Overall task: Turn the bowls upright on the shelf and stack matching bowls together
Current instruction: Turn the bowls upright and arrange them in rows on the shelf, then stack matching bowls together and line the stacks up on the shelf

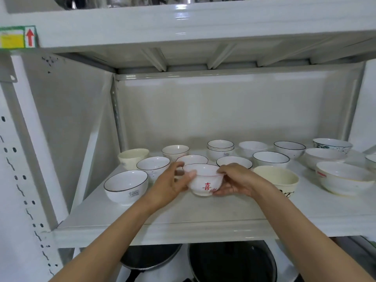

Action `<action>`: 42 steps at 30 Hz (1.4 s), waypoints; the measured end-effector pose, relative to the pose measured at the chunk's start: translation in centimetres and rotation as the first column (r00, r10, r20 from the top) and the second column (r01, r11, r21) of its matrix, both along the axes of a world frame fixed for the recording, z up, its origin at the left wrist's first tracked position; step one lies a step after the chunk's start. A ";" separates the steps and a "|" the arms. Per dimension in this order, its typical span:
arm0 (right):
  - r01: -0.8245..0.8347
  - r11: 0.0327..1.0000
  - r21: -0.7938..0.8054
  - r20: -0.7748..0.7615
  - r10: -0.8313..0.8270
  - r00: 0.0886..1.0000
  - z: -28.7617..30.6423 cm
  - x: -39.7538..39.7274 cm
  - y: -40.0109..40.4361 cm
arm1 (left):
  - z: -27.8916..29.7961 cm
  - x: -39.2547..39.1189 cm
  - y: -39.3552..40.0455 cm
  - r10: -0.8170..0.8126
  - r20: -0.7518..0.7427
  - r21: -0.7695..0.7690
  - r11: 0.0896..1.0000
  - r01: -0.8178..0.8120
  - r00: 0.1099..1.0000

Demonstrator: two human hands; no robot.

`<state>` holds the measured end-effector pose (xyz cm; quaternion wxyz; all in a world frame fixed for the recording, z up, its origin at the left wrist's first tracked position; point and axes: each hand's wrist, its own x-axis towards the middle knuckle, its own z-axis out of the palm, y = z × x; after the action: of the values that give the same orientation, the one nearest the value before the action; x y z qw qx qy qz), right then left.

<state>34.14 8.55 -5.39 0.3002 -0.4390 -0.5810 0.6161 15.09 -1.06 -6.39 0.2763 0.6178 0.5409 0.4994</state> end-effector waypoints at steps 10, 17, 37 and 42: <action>0.014 0.960 0.281 0.237 -0.084 0.968 -1.1 -0.4 -0.6 | -0.6 0.9 2.1 0.111 0.036 -0.322 0.942 -0.094 0.993; -0.218 0.802 0.556 0.634 -0.239 0.736 -0.6 0.0 1.4 | 0.1 1.3 2.2 0.133 0.008 -0.369 0.922 -0.121 0.991; -0.466 0.755 0.461 0.537 0.181 0.824 2.9 -14.4 -1.7 | 2.3 -11.0 -2.3 0.769 -0.491 0.216 0.562 -0.798 0.409; -0.427 0.877 0.222 0.491 0.277 0.826 2.5 -16.8 -1.9 | 1.9 -13.9 -3.2 0.698 -0.545 0.005 0.556 -0.831 0.464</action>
<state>17.34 6.62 -2.86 0.1065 -0.3963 -0.7982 0.4410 1.23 -4.31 -4.53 -0.0470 0.3670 0.8722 0.3200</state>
